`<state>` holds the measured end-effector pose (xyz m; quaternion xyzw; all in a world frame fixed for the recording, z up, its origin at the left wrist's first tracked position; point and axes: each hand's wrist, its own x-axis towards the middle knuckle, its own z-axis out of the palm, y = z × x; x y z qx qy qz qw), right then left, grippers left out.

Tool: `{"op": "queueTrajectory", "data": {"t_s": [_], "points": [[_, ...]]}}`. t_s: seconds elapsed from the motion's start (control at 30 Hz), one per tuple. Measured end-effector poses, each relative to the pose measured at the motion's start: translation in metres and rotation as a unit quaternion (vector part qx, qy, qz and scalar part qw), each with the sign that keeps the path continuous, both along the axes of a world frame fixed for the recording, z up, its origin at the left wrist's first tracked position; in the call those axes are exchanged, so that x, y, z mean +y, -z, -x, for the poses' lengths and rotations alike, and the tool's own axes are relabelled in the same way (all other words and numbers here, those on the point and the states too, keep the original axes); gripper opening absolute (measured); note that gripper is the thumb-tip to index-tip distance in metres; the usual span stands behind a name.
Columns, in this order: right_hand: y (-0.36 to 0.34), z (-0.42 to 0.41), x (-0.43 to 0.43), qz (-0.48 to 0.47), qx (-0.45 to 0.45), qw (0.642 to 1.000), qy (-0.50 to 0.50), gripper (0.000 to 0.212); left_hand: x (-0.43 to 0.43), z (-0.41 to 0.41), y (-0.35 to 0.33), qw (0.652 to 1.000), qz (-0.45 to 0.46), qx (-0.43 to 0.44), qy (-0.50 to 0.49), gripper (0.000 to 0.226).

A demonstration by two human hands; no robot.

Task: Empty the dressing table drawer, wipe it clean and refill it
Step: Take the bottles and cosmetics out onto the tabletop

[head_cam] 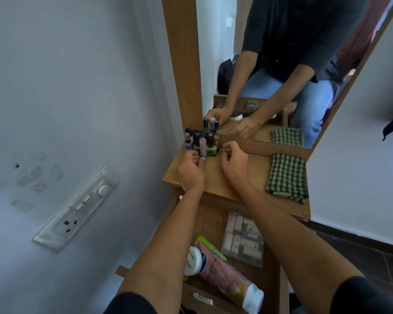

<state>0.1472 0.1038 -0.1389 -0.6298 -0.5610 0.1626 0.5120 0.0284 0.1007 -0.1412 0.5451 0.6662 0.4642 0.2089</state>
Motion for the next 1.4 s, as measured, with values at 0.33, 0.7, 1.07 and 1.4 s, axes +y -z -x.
{"op": "queueTrajectory", "data": {"t_s": [0.33,0.7,1.07,1.4], "points": [[0.000,0.010,-0.094,0.003,0.028,0.992,-0.122,0.012,-0.072,0.053,-0.008,0.988,-0.002,-0.084,0.131,0.006],[0.031,0.059,-0.180,0.236,-0.339,0.822,-0.392,0.061,-0.148,0.125,0.008,0.845,0.242,0.365,0.306,0.017],[0.034,0.088,-0.190,0.222,-0.476,0.784,-0.329,0.049,-0.171,0.126,-0.008,0.715,0.265,0.571,0.305,0.034],[0.041,0.113,-0.187,0.224,-0.487,0.783,-0.314,0.046,-0.171,0.144,-0.012,0.792,0.259,0.463,0.303,0.026]]}}
